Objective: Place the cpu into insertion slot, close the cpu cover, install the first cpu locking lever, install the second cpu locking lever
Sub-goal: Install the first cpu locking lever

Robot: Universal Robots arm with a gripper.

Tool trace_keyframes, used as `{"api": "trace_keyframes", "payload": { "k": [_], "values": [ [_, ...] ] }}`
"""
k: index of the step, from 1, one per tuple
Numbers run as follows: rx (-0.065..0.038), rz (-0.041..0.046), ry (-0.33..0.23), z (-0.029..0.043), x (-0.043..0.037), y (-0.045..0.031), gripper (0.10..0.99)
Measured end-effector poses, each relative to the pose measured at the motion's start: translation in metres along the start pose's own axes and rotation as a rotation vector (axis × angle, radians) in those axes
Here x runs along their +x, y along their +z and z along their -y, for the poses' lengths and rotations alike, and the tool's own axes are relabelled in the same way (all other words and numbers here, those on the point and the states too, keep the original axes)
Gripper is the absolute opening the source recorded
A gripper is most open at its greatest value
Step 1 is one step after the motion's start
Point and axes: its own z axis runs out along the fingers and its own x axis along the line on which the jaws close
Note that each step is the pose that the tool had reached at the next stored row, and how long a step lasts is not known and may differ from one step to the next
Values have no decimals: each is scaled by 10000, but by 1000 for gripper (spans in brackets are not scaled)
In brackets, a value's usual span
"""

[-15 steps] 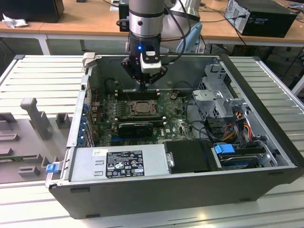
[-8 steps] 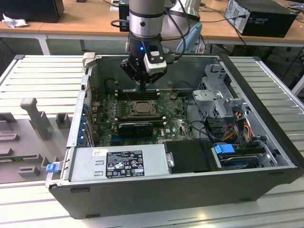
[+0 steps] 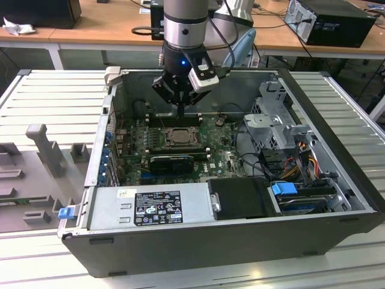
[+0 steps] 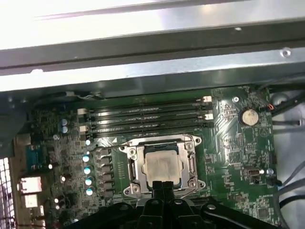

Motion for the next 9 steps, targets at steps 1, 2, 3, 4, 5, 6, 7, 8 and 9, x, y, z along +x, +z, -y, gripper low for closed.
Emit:
{"api": "trace_keyframes", "payload": {
  "k": [1,2,3,4,5,6,7,8,9],
  "values": [
    [1,-1,-231,0,0,0,106],
    [1,0,-518,0,0,1,106],
    [1,-1,-753,0,0,2,106],
    [1,-1,-916,0,0,3,106],
    [1,-1,-1248,0,0,5,106],
    [1,-1,-1451,0,0,6,106],
    [3,-2,-1700,0,0,7,106],
    [2,-1,-1801,0,1,8,106],
    [-3,0,-1841,1,6,9,106]
  ]
}}
